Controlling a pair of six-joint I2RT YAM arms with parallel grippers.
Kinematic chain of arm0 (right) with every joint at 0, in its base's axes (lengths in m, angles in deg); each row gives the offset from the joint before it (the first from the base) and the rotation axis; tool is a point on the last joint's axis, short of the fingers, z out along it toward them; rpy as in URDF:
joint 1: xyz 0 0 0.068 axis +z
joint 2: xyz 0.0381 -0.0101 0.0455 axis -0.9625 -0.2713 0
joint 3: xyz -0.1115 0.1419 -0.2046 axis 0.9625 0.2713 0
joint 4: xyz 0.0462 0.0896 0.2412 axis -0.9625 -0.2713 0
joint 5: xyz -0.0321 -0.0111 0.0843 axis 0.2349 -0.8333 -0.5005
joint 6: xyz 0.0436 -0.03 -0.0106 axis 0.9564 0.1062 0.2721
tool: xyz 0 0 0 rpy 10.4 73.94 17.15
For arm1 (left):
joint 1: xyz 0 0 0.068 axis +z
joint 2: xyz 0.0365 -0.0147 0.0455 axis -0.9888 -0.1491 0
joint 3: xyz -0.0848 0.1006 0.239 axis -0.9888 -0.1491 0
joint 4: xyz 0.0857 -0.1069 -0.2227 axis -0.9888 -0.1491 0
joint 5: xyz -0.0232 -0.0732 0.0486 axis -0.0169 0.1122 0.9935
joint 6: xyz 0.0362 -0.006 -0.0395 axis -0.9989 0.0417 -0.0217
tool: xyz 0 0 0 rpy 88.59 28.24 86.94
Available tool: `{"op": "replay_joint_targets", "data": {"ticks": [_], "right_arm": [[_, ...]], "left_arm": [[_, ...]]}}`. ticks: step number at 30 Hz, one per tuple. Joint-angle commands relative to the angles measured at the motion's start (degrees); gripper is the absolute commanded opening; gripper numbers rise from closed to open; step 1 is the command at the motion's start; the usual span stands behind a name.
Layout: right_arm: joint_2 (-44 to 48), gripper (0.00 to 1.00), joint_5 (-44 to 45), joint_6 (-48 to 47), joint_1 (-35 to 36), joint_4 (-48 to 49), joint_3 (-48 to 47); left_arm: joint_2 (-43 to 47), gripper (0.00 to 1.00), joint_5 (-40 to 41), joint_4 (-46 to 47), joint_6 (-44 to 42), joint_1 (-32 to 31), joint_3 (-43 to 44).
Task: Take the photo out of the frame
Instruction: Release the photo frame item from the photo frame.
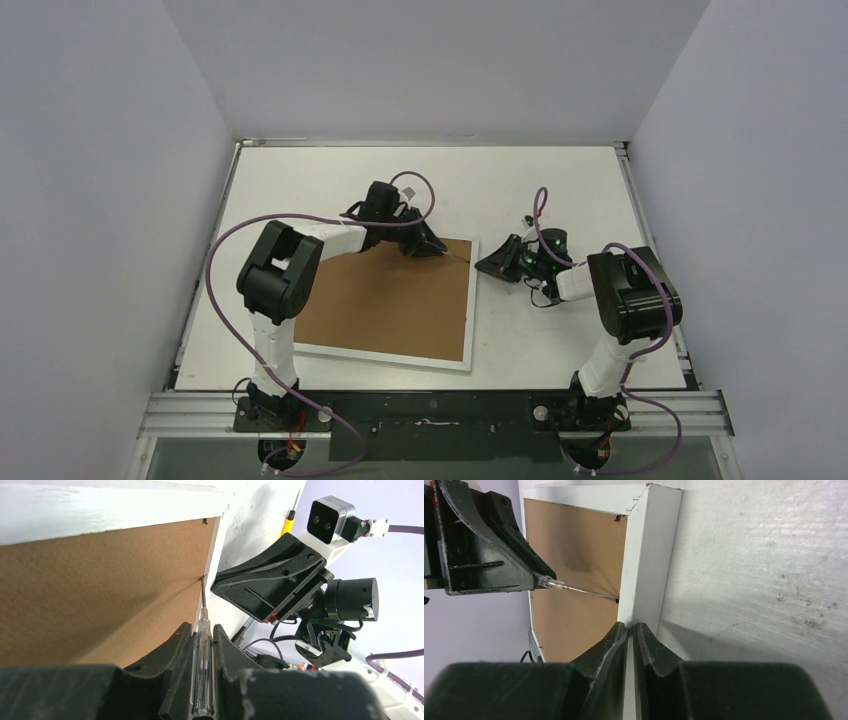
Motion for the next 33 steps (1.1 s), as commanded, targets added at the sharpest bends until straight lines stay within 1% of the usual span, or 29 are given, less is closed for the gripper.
{"op": "replay_joint_targets", "data": {"ticks": [1, 7, 11, 17, 21, 28, 33], "right_arm": [[-2.17, 0.10, -0.68, -1.27, 3.91, 2.16, -2.38], [-2.19, 0.10, -0.60, -1.38, 4.56, 1.91, -2.59], [-2.30, 0.10, -0.44, -1.55, 4.90, 1.63, -2.76], [-2.42, 0.10, -0.03, -1.92, 5.64, 0.91, -3.22], [-2.51, 0.10, 0.19, -1.99, 6.28, 0.73, -3.63], [-2.37, 0.10, 0.67, -2.37, 6.91, -0.07, -3.90], [-2.38, 0.09, 0.64, -2.50, 7.07, -0.05, -3.64]], "left_arm": [[1.13, 0.00, 5.14, -6.34, -3.83, -6.12, 4.11], [1.54, 0.00, 7.69, -11.38, -5.25, -8.33, 7.45], [1.79, 0.00, 11.58, -17.85, -8.03, -9.84, 11.37], [0.86, 0.00, 15.01, -25.32, -10.53, -12.60, 17.67], [-0.79, 0.00, 18.74, -32.26, -13.15, -14.95, 23.63], [-5.45, 0.00, 25.49, -45.10, -18.32, -18.83, 36.46], [-6.83, 0.00, 24.64, -45.57, -18.06, -20.05, 39.93]]}}
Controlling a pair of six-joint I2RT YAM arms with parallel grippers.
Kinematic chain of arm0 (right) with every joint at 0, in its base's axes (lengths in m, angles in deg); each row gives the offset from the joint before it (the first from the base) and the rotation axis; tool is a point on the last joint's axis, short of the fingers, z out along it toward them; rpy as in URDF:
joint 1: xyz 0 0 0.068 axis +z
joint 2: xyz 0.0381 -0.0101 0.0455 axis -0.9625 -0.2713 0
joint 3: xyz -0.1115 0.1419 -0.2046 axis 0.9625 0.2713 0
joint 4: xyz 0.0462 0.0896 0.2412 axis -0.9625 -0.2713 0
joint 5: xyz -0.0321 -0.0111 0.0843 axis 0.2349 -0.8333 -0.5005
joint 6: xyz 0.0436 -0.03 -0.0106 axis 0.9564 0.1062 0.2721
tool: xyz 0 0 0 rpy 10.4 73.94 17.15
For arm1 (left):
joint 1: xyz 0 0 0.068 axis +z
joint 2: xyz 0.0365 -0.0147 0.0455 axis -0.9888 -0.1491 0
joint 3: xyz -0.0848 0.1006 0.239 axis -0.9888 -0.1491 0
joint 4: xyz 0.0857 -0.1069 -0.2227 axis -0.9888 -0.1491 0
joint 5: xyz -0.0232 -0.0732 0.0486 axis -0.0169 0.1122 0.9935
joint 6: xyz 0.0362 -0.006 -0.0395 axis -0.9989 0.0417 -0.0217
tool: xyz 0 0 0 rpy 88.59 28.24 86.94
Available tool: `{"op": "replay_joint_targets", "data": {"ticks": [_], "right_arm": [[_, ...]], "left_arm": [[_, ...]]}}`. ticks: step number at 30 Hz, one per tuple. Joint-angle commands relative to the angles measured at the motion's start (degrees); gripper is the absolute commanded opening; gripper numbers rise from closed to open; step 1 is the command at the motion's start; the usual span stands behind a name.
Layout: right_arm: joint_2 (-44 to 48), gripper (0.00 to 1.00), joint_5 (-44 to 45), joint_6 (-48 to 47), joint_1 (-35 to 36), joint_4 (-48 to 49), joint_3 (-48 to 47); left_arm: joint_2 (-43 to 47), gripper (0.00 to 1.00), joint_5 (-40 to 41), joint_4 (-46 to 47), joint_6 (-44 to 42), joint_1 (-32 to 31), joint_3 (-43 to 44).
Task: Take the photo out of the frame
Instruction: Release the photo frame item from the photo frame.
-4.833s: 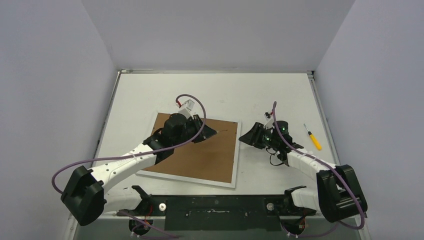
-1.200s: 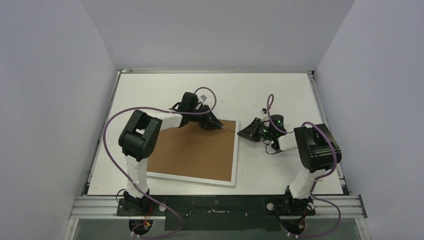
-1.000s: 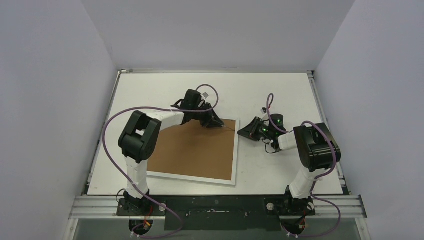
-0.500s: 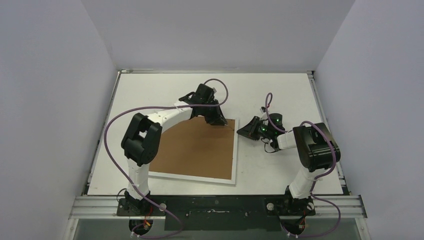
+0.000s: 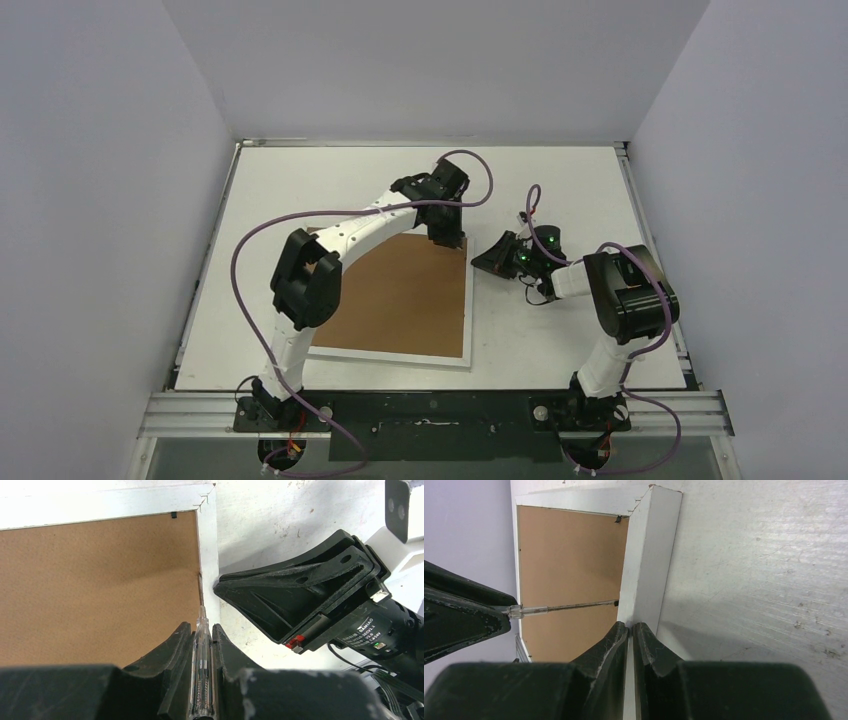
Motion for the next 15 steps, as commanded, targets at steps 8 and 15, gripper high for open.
{"op": "replay_joint_targets", "data": {"ticks": [8, 15], "right_arm": [[-2.60, 0.09, -2.69, -0.94, 5.30, 1.02, -1.32], [-4.15, 0.09, -2.21, -0.41, 6.50, 2.53, -1.33]], "left_arm": [[-3.03, 0.00, -14.53, 4.03, 4.22, -5.77, 6.34], [-6.31, 0.00, -15.06, 1.39, 5.76, -7.36, 13.20]]}}
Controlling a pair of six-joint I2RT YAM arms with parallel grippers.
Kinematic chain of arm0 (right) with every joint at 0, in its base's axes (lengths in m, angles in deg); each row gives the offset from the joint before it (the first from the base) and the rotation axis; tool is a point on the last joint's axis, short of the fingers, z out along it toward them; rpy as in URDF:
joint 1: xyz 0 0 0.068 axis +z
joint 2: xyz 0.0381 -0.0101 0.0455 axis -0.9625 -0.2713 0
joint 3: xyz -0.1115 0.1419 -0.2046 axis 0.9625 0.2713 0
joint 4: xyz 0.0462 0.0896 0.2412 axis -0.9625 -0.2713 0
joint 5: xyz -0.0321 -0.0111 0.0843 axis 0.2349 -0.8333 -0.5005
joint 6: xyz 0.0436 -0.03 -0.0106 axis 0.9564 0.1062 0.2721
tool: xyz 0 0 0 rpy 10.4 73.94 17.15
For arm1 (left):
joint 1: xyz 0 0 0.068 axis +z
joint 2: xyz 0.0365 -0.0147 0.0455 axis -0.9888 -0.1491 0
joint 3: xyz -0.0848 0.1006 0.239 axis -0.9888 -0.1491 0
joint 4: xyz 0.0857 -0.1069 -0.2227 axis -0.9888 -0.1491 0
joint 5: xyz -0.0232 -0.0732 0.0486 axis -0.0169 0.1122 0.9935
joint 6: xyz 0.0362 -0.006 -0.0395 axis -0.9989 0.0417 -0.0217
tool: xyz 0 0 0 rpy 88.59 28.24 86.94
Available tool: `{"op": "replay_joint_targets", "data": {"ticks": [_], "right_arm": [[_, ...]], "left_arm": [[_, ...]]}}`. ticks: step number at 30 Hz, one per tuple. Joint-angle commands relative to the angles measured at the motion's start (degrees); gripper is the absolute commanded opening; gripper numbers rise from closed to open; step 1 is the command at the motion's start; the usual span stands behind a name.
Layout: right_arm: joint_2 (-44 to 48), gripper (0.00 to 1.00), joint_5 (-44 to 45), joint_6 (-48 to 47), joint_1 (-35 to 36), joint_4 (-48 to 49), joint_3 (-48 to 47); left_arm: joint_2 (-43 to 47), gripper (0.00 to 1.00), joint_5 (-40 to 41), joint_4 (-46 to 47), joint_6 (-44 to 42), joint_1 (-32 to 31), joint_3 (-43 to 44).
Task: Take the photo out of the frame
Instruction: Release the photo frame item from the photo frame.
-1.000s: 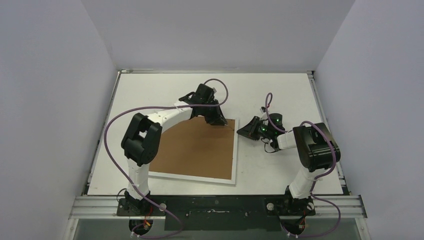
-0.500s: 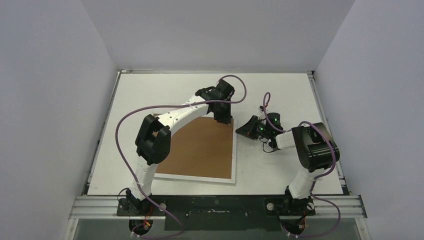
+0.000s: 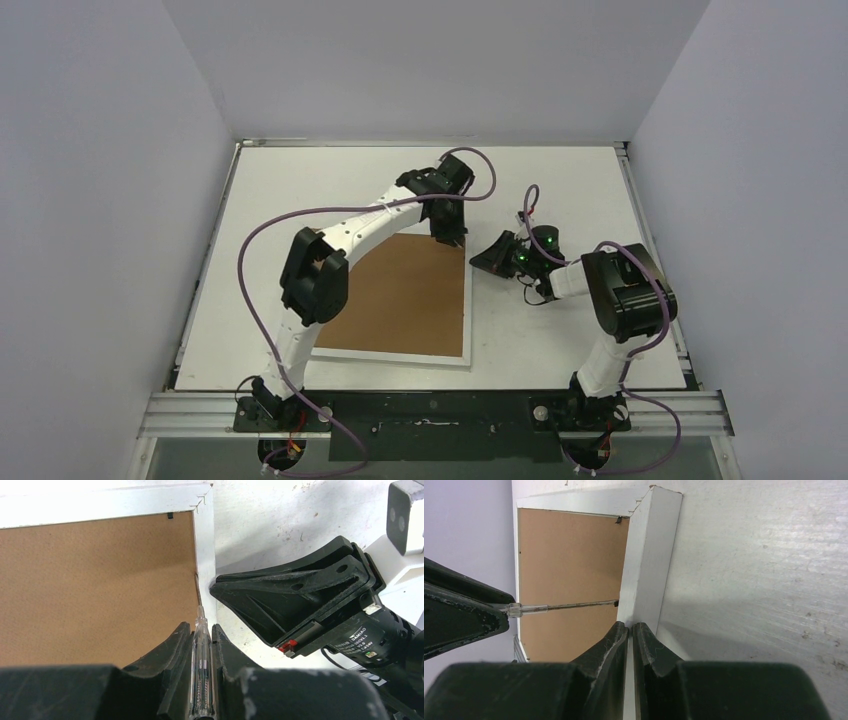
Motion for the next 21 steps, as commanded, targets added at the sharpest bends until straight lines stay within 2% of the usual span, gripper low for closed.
{"op": "replay_joint_targets", "data": {"ticks": [1, 10, 21], "right_arm": [[-3.83, 0.09, -2.71, -0.26, 6.15, 1.68, -1.28], [-5.42, 0.09, -2.16, -0.13, 7.43, 3.20, -1.38], [-3.64, 0.08, 2.04, -2.18, 9.24, 0.34, -1.64]], "left_arm": [[-3.52, 0.00, -16.28, 6.45, 5.64, -7.08, 7.73], [-7.30, 0.00, -15.02, 2.80, 6.82, -9.65, 13.85], [-8.21, 0.00, -14.12, 7.48, 13.84, -11.61, 12.49]]}}
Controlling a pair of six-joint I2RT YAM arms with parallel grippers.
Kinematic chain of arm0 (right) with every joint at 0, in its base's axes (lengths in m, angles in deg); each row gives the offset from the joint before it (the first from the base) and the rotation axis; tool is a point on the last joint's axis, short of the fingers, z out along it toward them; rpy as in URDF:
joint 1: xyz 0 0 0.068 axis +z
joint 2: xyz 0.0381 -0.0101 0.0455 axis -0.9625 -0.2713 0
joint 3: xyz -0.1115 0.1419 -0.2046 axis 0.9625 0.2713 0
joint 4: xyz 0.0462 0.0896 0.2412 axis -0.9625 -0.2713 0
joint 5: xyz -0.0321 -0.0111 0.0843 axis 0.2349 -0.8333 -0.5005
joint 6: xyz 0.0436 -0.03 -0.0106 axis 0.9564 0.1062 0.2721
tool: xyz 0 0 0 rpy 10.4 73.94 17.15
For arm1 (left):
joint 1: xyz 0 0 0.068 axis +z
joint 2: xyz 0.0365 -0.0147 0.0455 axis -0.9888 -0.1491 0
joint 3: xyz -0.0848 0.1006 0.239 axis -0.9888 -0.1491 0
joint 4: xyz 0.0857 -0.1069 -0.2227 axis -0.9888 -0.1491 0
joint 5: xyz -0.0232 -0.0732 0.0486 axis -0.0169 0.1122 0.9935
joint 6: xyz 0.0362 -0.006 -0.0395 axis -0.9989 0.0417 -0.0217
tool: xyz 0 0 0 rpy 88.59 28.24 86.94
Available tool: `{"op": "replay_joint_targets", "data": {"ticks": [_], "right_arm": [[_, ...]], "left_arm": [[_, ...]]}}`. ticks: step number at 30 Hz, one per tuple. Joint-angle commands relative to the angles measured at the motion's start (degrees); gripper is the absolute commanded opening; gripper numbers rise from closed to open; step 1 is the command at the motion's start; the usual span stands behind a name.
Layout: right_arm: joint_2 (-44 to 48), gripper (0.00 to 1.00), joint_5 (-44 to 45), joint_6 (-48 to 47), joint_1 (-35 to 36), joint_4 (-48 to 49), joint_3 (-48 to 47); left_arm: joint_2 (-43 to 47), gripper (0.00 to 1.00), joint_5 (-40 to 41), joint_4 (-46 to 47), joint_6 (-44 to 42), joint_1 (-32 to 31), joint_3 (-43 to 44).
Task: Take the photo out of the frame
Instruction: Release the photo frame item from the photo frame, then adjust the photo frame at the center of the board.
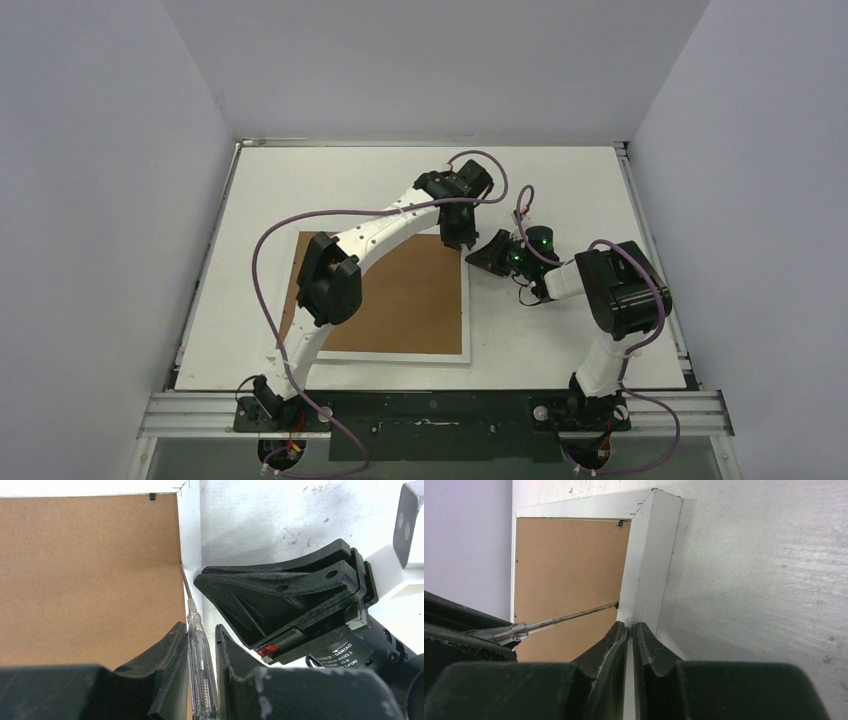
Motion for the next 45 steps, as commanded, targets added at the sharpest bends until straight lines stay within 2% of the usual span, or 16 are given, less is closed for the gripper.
{"op": "replay_joint_targets", "data": {"ticks": [1, 5, 8, 19, 27, 35, 37, 41, 43, 45], "right_arm": [[-1.44, 0.08, 0.07, -2.55, 7.38, -4.80, -1.48], [-0.19, 0.08, 1.10, -3.76, 7.44, -6.94, -1.60], [1.41, 0.10, 1.69, -5.48, 6.84, -9.61, -2.13], [11.96, 0.24, 5.77, -12.24, 0.87, -21.76, -4.36], [17.32, 0.31, 7.63, -15.30, 0.96, -25.20, -5.45], [24.75, 0.41, 8.50, -19.99, 5.83, -27.19, -9.10], [26.05, 0.51, 8.84, -20.31, 7.70, -28.05, -11.04], [27.59, 0.79, 14.15, -21.98, 13.57, -32.27, -16.32], [26.78, 0.86, 17.00, -22.80, 16.64, -35.17, -19.44], [25.62, 0.88, 19.19, -23.29, 20.19, -36.61, -21.81]], "left_arm": [[-2.91, 0.00, -21.55, 16.95, 9.19, -7.76, 1.80], [-2.26, 0.00, -21.32, 15.97, 8.38, -7.52, 1.05], [1.41, 0.00, -19.78, 16.28, 6.71, -6.05, -2.97], [29.14, 0.00, -14.23, 22.32, -2.18, 5.71, -34.34], [49.64, 0.00, -22.53, 34.38, -5.73, 13.11, -57.72], [61.36, 0.00, -28.16, 38.36, -11.27, 13.74, -69.19], [62.40, 0.00, -30.01, 38.50, -12.00, 13.65, -70.82], [63.40, 0.00, -31.90, 38.29, -12.82, 12.88, -72.79], [63.61, 0.00, -31.89, 38.36, -12.87, 11.90, -73.06], [63.46, 0.00, -31.87, 38.41, -12.95, 10.56, -73.01]]}}
